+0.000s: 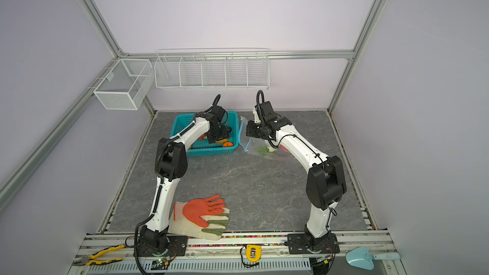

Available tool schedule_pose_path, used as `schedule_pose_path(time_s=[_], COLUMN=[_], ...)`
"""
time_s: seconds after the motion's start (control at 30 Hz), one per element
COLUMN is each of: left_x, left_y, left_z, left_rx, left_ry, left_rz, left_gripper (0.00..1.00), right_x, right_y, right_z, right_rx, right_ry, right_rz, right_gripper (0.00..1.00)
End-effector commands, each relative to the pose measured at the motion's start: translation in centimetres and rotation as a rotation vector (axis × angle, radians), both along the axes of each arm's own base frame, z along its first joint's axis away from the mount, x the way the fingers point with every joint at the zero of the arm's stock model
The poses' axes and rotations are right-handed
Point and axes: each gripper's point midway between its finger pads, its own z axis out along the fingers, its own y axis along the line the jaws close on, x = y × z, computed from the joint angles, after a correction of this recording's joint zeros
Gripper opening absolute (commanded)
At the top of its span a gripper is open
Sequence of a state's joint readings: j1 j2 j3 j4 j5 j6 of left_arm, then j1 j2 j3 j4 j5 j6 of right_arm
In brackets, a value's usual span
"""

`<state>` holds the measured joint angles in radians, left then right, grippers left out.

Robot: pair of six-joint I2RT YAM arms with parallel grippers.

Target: Place the food in the zip-top bag and seal the zipper

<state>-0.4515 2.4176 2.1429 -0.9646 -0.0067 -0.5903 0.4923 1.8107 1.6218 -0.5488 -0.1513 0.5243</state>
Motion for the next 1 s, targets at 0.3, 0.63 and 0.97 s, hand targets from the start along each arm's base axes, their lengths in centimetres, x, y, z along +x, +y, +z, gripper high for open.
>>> schedule_pose_path(time_s=[0.3,0.63,0.97], left_x=[-0.8,-1.2,-1.8], left_y=[0.5,0.6,0.4], left_z=[3.4,4.1,5.4], left_rx=[-0.030,-0.045,-0.078], left_ry=[-0.042,-0.052,-0.066], left_rz=[0.020,0.024,0.025], left_gripper=[0.67,0.66,0.65], right_x=[0.5,0.3,0.3], right_y=[0.5,0.5,0.6], right_z=[0.6,0.5,0.6], right_rx=[0.024,0.020,0.022], right_ry=[-0.013,-0.012,-0.013], right_rz=[0.000,-0.001,0.002], right_gripper=[0.06,0.06,0.06])
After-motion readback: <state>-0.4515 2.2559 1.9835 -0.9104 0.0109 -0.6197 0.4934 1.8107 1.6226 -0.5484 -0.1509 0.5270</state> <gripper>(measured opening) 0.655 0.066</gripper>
